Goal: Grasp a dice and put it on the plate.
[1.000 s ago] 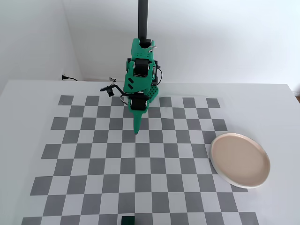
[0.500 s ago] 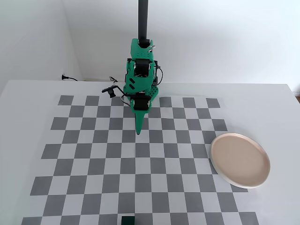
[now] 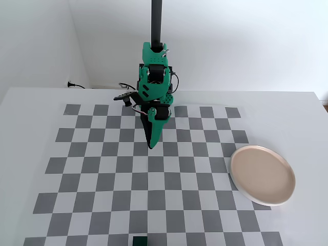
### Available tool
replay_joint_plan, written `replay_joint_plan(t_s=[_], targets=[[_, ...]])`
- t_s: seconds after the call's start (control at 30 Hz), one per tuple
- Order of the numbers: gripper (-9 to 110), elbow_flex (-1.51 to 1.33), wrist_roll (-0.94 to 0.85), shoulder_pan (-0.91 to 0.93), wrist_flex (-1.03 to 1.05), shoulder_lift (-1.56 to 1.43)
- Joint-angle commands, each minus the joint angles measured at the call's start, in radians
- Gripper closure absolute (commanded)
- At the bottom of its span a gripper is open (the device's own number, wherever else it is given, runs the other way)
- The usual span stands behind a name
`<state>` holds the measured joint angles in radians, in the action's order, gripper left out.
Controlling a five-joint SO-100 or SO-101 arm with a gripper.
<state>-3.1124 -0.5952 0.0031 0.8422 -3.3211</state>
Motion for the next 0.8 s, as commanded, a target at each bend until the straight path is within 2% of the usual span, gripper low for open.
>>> replay_joint_plan(t_s=[0.0,0.4,0.63,0.77], targets=[[106,0.018,-0.091,0.002,0.0,-0.012],[106,0.018,-0.442,-0.063,-0.044,-0.014],[106,0.018,-0.676,-0.074,-0.146,-0.014],[103,0.02,-0.75,-0.071,-0.204,-0.014]])
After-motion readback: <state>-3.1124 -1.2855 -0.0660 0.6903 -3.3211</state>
